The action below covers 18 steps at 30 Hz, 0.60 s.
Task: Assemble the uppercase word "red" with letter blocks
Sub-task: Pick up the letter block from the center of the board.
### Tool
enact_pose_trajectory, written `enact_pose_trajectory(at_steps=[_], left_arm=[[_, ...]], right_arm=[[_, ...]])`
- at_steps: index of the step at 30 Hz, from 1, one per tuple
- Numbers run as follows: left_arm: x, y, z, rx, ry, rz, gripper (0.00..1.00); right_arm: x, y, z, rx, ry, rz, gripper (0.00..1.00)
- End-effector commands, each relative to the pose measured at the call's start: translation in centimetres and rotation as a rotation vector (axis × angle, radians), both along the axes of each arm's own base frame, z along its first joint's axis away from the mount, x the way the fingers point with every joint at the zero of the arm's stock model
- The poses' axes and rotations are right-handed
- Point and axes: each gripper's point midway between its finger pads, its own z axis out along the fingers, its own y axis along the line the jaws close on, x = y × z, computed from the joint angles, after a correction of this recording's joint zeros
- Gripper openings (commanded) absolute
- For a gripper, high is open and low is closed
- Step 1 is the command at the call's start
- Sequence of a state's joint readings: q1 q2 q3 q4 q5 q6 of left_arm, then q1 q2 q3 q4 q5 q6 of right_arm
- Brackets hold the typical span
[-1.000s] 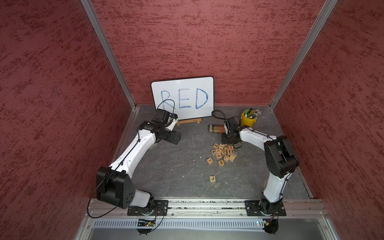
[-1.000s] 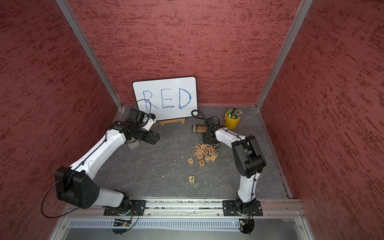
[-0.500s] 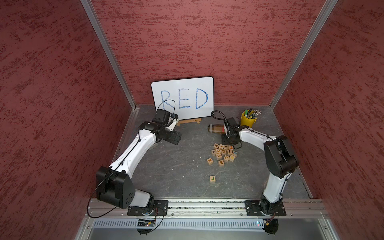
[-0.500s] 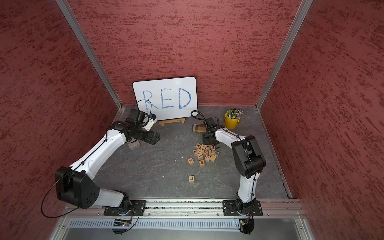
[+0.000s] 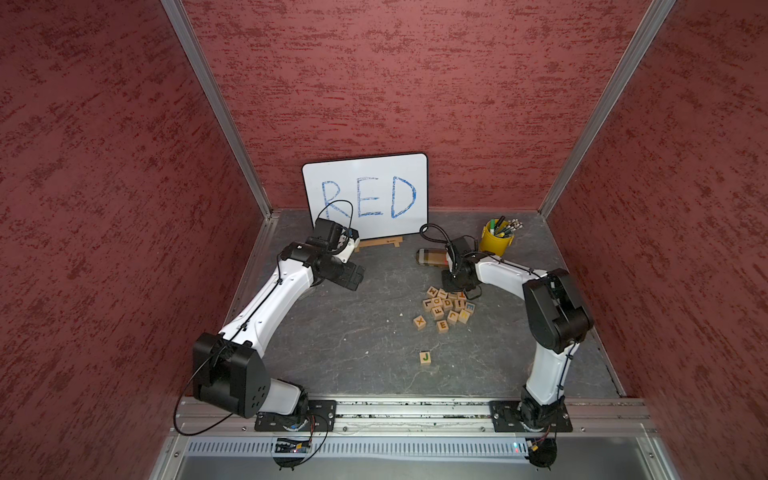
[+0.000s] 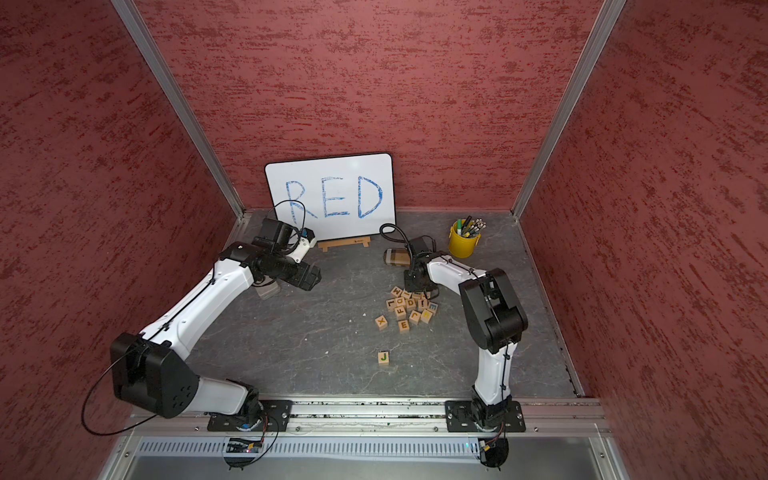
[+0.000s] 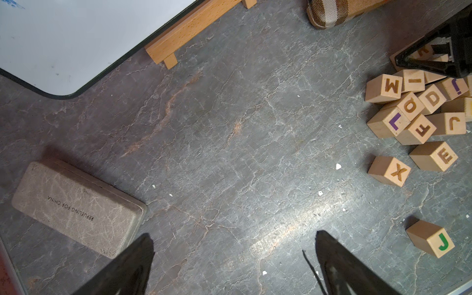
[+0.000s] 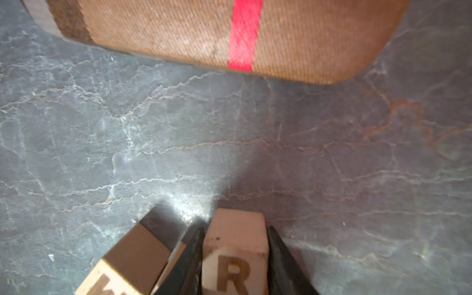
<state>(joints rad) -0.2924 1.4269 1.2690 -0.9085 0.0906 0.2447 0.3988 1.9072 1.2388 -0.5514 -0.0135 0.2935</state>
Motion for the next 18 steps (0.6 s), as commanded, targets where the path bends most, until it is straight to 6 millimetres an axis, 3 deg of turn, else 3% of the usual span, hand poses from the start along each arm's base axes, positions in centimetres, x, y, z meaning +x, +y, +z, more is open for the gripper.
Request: enact_pose_trajectory(at_steps=[1,8,18], left_arm=[[-0.2,0.1,0.4,0.019,-0.014,-0.015,1.00],[-0.3,0.2,0.8,0.017,-0.029,-0.013,1.00],[0.6,2.1,1.8,0.028,-0.069,0.085,1.00]], right_arm=[[0.7,0.2,0.4,-0.021,-0.015,-0.003,0.35],[1.1,0.2,1.0,-0.024,-0.024,-0.003,0.25],[1.6,0.5,3.3,-0.025,-0.054,-0.004,0.23]])
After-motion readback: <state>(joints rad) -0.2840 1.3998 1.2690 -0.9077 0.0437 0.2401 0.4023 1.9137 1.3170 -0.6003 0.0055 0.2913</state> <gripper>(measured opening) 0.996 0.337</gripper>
